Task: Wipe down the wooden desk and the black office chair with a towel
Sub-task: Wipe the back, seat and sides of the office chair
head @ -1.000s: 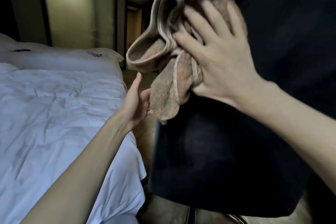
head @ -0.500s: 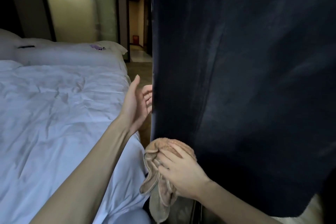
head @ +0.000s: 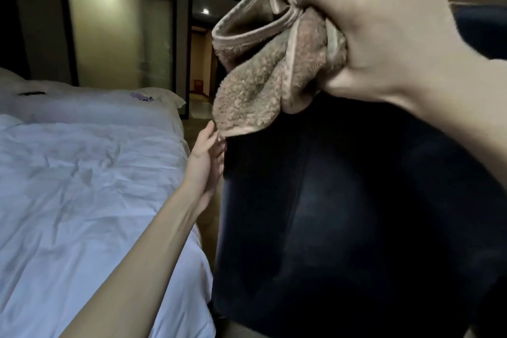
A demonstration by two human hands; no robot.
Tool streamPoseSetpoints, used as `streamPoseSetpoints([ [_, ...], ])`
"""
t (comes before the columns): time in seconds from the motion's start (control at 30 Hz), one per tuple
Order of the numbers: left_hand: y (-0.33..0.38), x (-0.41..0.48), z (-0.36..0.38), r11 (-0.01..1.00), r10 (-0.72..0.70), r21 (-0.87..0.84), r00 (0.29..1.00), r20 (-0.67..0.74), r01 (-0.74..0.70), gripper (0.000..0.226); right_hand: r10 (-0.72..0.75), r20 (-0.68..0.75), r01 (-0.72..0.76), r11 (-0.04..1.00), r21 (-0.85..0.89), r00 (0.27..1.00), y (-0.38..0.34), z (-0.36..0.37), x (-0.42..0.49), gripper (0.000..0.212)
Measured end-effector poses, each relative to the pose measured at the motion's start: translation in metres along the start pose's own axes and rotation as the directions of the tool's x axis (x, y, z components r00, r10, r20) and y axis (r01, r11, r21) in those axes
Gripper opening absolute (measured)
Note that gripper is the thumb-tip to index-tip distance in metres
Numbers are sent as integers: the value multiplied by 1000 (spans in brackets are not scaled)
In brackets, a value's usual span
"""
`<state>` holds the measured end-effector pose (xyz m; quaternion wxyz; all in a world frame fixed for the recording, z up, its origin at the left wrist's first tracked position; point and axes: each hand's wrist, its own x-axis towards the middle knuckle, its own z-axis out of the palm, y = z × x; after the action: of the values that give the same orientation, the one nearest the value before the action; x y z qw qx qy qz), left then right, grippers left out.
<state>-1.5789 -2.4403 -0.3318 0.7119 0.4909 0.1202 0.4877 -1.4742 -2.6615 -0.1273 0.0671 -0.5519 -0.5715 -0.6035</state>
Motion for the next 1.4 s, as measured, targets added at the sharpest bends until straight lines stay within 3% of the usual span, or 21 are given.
streamPoseSetpoints([
  [0.07,0,4,3,995,86,44,996,19,-86,38,-20,-12,20,1000,17,1000,-8,10,-6,62],
  [0.1,-1,5,5,996,73,46,997,20,-74,30,-24,-32,25,1000,15,999,-14,17,-14,61],
  [0.2,-7,6,8,998,-21,-67,1000,-10,20,44,-59,-66,64,995,70,996,-41,52,-60,59],
  [0.27,-11,8,9,995,-25,-93,1000,-16,23,47,-98,3,96,980,172,995,-77,79,-109,58],
  [0.37,-10,7,9,991,-35,-134,999,-31,31,42,-177,222,95,936,338,959,-150,115,-194,51],
  [0.47,-12,7,3,994,-18,-104,999,-41,14,42,-223,276,51,854,517,935,-212,129,-267,27],
  [0.53,-14,8,-1,997,-11,-77,998,-56,7,45,-295,327,176,920,349,898,-244,139,-304,44],
  [0.57,-14,7,-2,998,-6,-69,998,-64,2,49,-348,432,200,914,353,832,-254,140,-315,55],
  [0.6,-14,6,-4,998,-3,-69,997,-73,-2,54,-322,444,131,903,409,836,-254,142,-315,61],
  [0.67,-17,7,-6,998,-27,-60,996,-88,22,55,-348,460,71,852,519,817,-242,135,-302,41],
  [0.7,-19,6,-6,999,-42,-29,994,-101,39,47,-361,365,139,848,512,858,-236,134,-290,29],
  [0.77,-23,4,-4,996,-80,15,986,-148,83,33,-318,251,148,839,524,914,-207,125,-262,27],
  [0.83,-23,3,3,994,-105,2,971,-217,108,40,-200,135,115,875,469,970,-168,111,-215,27],
  [0.9,-17,-3,17,996,5,89,968,-251,18,46,-92,-21,94,933,349,996,-126,89,-162,28],
  [1.0,1,-12,38,920,319,309,917,-240,-240,38,-38,-199,71,984,165,979,-69,53,-89,27],
  [1.07,11,-19,49,846,484,331,863,-145,-418,43,-41,-240,55,997,55,970,-42,33,-53,32],
  [1.13,17,-21,57,793,567,354,814,-128,-496,61,-7,-230,3,1000,-18,973,-23,21,-29,37],
  [1.2,24,-21,67,818,506,392,851,-142,-421,47,42,-193,-46,999,-17,980,-16,19,-20,44],
  [1.27,36,-15,70,946,292,188,947,-133,-266,28,68,-188,-64,998,27,980,-23,27,-29,48],
  [1.33,52,-2,59,969,210,-106,968,-137,-225,49,91,-183,-76,993,85,979,-38,46,-51,49],
  [1.4,67,0,47,952,136,-258,984,-115,-162,67,100,-116,-77,980,184,988,-65,68,-84,47],
])
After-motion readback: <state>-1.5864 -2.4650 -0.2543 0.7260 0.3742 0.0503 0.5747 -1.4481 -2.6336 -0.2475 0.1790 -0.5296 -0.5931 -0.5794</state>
